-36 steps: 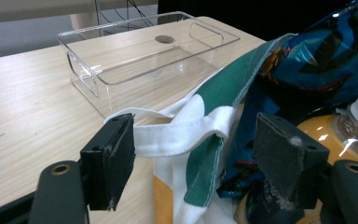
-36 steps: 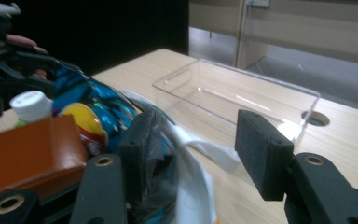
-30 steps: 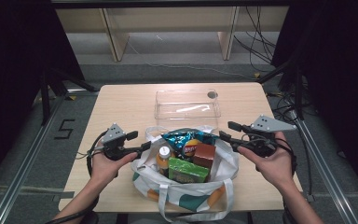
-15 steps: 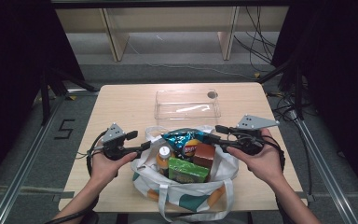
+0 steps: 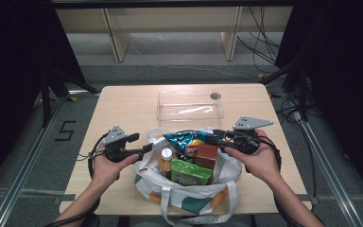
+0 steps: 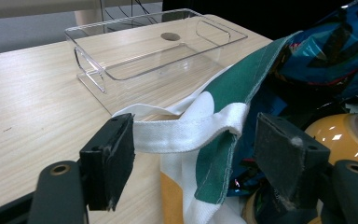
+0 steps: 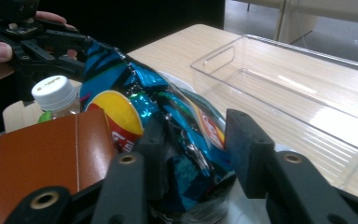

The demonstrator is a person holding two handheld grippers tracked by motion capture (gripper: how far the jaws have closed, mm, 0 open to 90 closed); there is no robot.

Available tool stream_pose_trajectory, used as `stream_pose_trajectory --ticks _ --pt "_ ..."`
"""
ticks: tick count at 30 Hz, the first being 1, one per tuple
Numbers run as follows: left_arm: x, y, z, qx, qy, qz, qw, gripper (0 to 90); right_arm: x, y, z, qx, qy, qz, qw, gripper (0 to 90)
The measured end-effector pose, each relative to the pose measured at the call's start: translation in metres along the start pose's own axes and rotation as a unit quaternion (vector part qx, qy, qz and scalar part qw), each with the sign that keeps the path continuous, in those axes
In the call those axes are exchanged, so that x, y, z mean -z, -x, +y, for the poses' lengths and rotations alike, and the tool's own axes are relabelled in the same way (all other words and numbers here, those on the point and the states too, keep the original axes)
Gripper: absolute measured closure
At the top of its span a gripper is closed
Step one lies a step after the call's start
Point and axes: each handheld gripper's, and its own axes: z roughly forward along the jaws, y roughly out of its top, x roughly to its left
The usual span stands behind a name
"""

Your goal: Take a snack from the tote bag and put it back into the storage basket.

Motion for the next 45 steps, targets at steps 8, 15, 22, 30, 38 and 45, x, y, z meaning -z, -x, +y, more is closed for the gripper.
stream_pose_trajectory --ticks 8,15,22,30,38,45 --pt "0.000 0.000 0.000 -0.005 -0.003 0.007 1.0000 29.0 0.000 -0.005 0.000 -0.002 -0.010 0.005 0.9999 82.8" --pt "0.000 0.001 0.000 -0.002 0.004 0.013 0.9999 28.0 0.001 -0.007 0.000 0.014 -0.010 0.001 0.9999 88.6" --pt "0.000 0.000 0.000 -0.009 0.008 0.013 0.9998 27.4 0.001 -0.009 0.000 0.025 -0.016 0.008 0.9995 88.8" --pt "0.000 0.001 -0.001 -0.008 0.006 0.012 0.9999 27.7 0.003 -0.012 0.000 0.013 -0.011 0.006 0.9998 90.0" --pt "0.000 0.000 -0.001 -0.007 0.008 0.013 0.9999 28.2 0.005 -0.015 0.006 0.016 0.011 0.009 0.9998 90.0" --pt "-0.001 0.002 -0.002 -0.001 0.005 0.016 0.9999 28.1 0.008 -0.016 0.009 0.026 0.033 0.001 0.9991 90.0"
